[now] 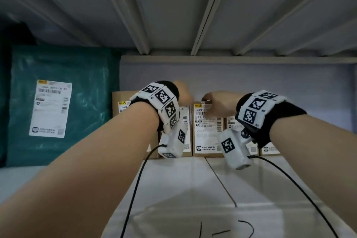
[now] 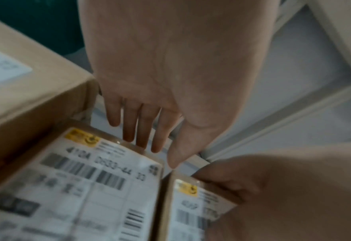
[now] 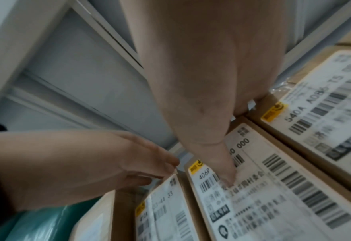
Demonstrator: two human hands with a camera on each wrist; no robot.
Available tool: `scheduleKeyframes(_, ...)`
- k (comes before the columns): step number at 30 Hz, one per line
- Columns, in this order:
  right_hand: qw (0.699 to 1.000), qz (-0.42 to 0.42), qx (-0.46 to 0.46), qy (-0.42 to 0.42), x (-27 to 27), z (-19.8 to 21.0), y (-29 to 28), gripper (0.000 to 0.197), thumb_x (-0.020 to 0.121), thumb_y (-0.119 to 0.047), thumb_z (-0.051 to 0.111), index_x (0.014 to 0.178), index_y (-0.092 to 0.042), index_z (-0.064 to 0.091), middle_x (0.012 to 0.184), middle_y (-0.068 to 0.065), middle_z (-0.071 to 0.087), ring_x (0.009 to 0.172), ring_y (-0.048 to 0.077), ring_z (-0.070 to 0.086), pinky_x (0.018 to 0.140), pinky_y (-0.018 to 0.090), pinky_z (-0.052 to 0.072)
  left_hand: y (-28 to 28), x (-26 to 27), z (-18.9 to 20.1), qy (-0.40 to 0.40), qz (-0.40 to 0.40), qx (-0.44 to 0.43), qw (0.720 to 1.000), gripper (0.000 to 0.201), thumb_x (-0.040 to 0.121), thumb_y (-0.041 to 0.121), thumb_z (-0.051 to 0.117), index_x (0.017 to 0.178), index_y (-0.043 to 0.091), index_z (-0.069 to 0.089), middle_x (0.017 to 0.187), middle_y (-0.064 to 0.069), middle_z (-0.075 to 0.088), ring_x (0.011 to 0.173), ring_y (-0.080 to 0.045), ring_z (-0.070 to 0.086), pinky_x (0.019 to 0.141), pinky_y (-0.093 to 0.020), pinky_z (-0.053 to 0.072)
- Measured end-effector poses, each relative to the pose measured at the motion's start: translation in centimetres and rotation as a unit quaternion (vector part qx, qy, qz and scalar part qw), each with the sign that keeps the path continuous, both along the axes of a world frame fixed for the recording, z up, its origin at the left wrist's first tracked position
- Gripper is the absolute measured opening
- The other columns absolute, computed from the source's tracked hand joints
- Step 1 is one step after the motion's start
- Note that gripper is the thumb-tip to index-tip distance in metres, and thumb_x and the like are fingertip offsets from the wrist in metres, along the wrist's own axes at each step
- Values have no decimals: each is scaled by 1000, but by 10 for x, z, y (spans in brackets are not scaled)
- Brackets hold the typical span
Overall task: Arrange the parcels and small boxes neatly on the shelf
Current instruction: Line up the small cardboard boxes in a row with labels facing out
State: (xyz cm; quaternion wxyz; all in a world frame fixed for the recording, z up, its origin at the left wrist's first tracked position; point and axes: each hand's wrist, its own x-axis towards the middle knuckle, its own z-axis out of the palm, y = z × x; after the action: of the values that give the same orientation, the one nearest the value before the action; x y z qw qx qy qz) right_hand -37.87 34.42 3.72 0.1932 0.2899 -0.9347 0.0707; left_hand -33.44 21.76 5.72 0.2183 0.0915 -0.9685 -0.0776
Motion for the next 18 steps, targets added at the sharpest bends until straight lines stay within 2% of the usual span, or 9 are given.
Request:
scheduleKeyframes(3, 1000, 6, -2, 8, -1, -1, -1, 43, 87, -24, 65, 127, -12, 53, 121, 6, 62, 108, 23, 59, 80, 27, 42, -7, 1, -5, -34, 9, -41, 999, 34, 95, 25, 50, 121, 5, 60, 125, -11, 62, 114, -25, 60, 100, -35, 48)
scheduleKeyframes(5, 1000, 7, 0, 11, -2, -1, -4, 45, 84, -23, 69, 125, -14, 53, 119, 5, 63, 106, 22, 59, 80, 29, 44, -9, 2, -8, -36, 4, -50, 998, 36, 92, 24, 55, 122, 7, 61, 122, -11, 65, 112, -24, 62, 99, -37, 50)
scheduleKeyframes(9, 1000, 4, 1, 25, -5, -3, -6, 46, 82, -25, 71, 124, -13, 53, 120, 6, 63, 107, 24, 59, 87, 33, 47, -13, -1, -11, -13, -18, -66, 998, 32, 91, 19, 55, 119, 6, 64, 118, -10, 68, 109, -24, 64, 96, -35, 53)
scheduleKeyframes(14, 1000, -4, -11, 13, -5, -2, -3, 56, 81, -27, 72, 130, -13, 49, 125, 6, 60, 111, 24, 58, 95, 37, 48, -13, -3, -9, -6, -24, -71, 997, 33, 91, 19, 55, 119, 6, 64, 119, -10, 67, 110, -24, 64, 96, -36, 53)
scheduleKeyframes(18, 1000, -3, -24, -2, -2, 0, -1, 66, 82, -30, 71, 139, -15, 41, 136, 5, 53, 120, 24, 53, 98, 34, 43, -13, -4, -11, 10, -20, -44, 999, 34, 88, 21, 57, 118, 7, 65, 121, -11, 67, 111, -26, 64, 95, -37, 53)
